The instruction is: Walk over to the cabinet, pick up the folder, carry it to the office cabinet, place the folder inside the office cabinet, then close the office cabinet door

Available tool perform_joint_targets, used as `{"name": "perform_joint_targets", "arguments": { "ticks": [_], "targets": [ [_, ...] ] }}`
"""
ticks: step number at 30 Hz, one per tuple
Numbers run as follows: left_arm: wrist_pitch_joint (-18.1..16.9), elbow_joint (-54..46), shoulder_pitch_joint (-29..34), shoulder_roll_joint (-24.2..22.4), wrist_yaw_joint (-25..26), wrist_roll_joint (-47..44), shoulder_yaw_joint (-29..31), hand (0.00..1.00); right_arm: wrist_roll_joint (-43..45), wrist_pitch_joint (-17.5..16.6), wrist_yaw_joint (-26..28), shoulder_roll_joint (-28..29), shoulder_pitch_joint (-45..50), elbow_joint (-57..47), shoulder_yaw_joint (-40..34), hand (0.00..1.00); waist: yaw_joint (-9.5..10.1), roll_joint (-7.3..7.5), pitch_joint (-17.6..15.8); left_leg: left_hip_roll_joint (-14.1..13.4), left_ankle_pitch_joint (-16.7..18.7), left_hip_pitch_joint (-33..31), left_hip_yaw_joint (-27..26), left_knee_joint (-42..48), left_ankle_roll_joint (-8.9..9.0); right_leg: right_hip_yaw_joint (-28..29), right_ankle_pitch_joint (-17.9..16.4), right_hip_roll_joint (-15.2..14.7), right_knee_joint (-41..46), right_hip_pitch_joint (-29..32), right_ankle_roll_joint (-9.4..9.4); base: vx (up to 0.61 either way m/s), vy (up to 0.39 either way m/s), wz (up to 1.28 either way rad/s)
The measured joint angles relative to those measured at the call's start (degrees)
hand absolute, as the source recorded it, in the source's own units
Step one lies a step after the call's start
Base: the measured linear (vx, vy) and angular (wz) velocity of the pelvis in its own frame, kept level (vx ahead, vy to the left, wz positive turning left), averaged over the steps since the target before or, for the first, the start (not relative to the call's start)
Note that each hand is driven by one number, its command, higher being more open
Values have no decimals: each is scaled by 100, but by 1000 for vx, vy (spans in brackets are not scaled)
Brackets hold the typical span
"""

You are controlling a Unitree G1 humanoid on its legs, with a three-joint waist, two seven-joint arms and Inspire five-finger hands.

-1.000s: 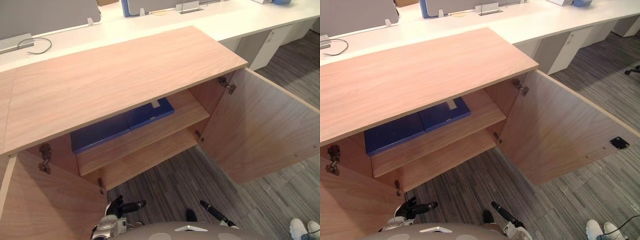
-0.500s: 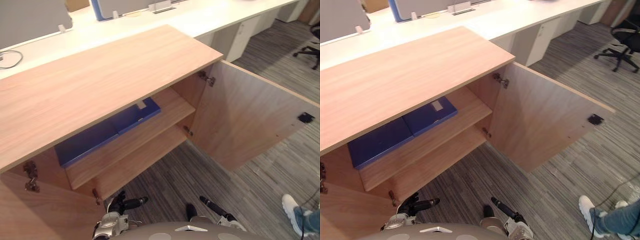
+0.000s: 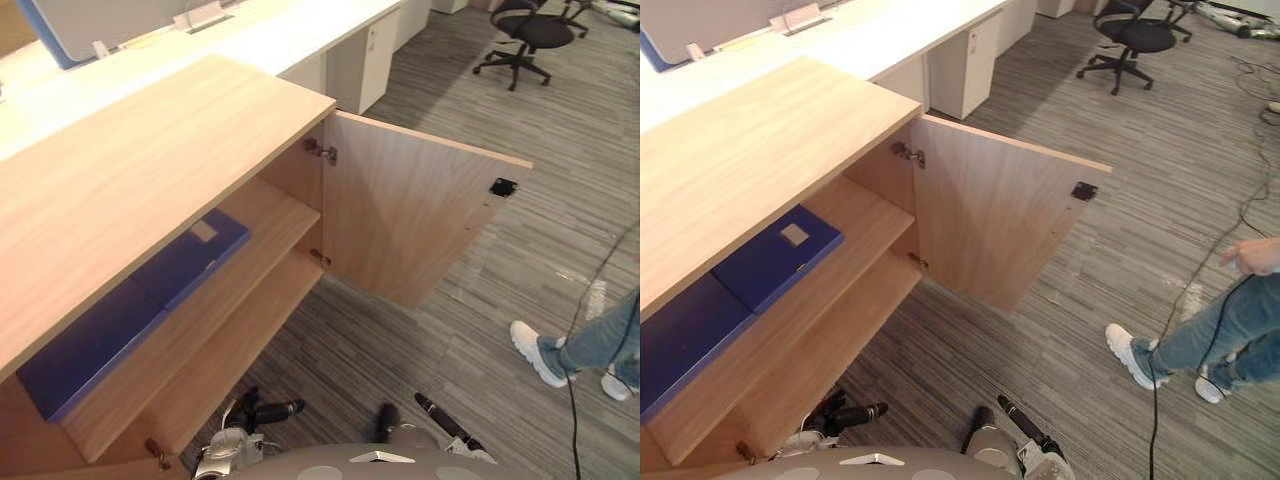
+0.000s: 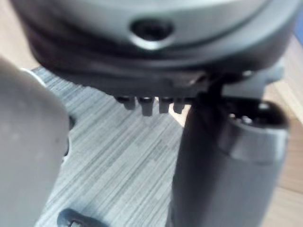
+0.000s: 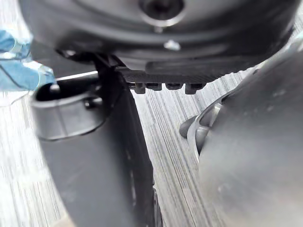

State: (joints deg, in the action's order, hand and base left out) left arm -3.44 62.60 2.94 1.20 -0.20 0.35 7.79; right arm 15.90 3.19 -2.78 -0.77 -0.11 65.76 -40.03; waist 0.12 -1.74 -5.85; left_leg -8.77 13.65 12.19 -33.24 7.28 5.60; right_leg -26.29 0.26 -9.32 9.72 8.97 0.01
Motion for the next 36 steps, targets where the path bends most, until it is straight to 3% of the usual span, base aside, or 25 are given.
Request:
{"name": "perform_joint_targets", "arguments": {
  "ticks": [2,5,7,8,9,10,11,13,16,19,23,24,25,26,27,29,32,34,36],
  "targets": [
    [1,38,-9,44,13,2,-12,100,-96,0,4,-55,-78,159,19,100,30,-6,14,-59,-11,18,42,88,-4,-39,33,68,-122,-13,46,92,-71,-70],
    [2,91,-28,48,86,-4,7,100,-204,-10,33,-127,-76,306,252,100,26,-15,50,-184,-36,5,67,416,39,110,521,355,-785,-263,175,137,-50,-76],
    [-2,139,-29,125,89,-28,125,100,-200,-16,61,-116,-103,416,360,100,37,144,81,-255,-11,-263,205,1085,40,391,739,331,-1202,-424,148,188,-14,-64],
    [-35,200,-28,161,109,-40,203,100,-196,-26,64,-110,-132,490,460,100,46,219,88,-136,303,-250,480,641,38,512,791,280,-1322,-509,165,94,62,-37],
    [-33,207,-25,154,134,-109,246,100,-193,-32,63,-150,-123,563,458,100,39,177,102,-77,285,-262,645,-179,30,520,812,286,-1396,-594,194,68,75,-28],
    [-24,213,-24,149,146,-189,258,100,-192,-35,61,-164,-106,603,456,100,52,154,95,-80,10,-285,719,-477,29,540,815,303,-1405,-620,206,21,101,-43],
    [-7,212,-10,99,178,-352,452,100,-190,-39,68,-203,-99,591,468,100,140,92,172,-56,-330,-208,767,-480,131,680,845,321,-1418,-639,287,44,113,-43],
    [6,213,80,215,258,-427,448,100,-143,-78,106,-81,-94,577,473,100,67,245,249,54,-314,-177,700,-445,138,720,860,246,-1418,-652,338,61,126,-27],
    [15,207,100,350,281,-449,443,100,-57,-79,46,-17,-81,517,625,100,24,345,313,76,-284,-155,665,-440,155,772,867,242,-1419,-642,344,61,68,-8],
    [15,205,101,361,304,-450,373,100,127,-103,-116,-49,-64,0,1023,100,-46,315,294,110,-243,-130,562,-403,159,820,877,238,-1418,-620,351,59,26,-19],
    [8,136,101,242,313,-443,78,100,-6,-253,-308,-505,74,-1338,1514,100,-60,27,266,197,-160,-250,466,169,152,1000,893,72,-1416,-621,374,53,40,-26],
    [-7,82,116,237,310,-443,40,100,-68,-261,-341,-632,78,-1604,1616,100,-39,95,259,208,-82,-426,488,574,157,1081,898,-101,-1414,-643,371,52,85,-5],
    [-53,21,133,186,261,-435,-86,100,-271,-372,-412,-884,32,-1909,1730,100,-73,66,283,266,130,-494,527,-71,84,1087,913,-237,-1414,-652,395,3,72,6],
    [-59,-25,144,153,242,-429,-162,100,-339,-426,-426,-1059,-10,-1966,1766,100,-110,-49,318,258,-202,-484,536,-613,43,1054,914,-191,-1414,-654,396,-16,54,-8],
    [-82,-55,185,154,225,-428,-246,100,-439,-475,-412,-1235,-129,-1956,1846,100,-53,-53,327,291,-542,-392,504,-728,71,1106,918,-192,-1418,-658,451,-13,18,-22],
    [-82,-69,284,241,215,-426,-290,100,-434,-563,-336,-1340,-176,-2188,2124,100,-51,-20,401,329,-499,-374,526,-610,108,1061,969,-255,-1418,-724,521,19,18,-16],
    [-85,-83,310,471,140,-426,-362,100,-311,-691,-11,-1327,-345,-2229,2532,100,-44,172,454,314,-481,-399,570,-534,116,1044,970,-255,-1418,-725,521,27,-20,4],
    [-81,-77,325,504,96,-425,-364,100,-145,-761,190,-1345,-449,-2227,2780,100,-37,181,459,305,-476,-405,636,-475,116,969,970,-265,-1417,-772,521,25,-47,11],
    [-71,-76,331,500,28,-420,-383,100,-84,-761,344,-1372,-633,-2211,3074,100,-28,100,461,269,-413,-418,717,-248,109,902,970,-295,-1416,-874,521,39,-51,9]
  ]
}}
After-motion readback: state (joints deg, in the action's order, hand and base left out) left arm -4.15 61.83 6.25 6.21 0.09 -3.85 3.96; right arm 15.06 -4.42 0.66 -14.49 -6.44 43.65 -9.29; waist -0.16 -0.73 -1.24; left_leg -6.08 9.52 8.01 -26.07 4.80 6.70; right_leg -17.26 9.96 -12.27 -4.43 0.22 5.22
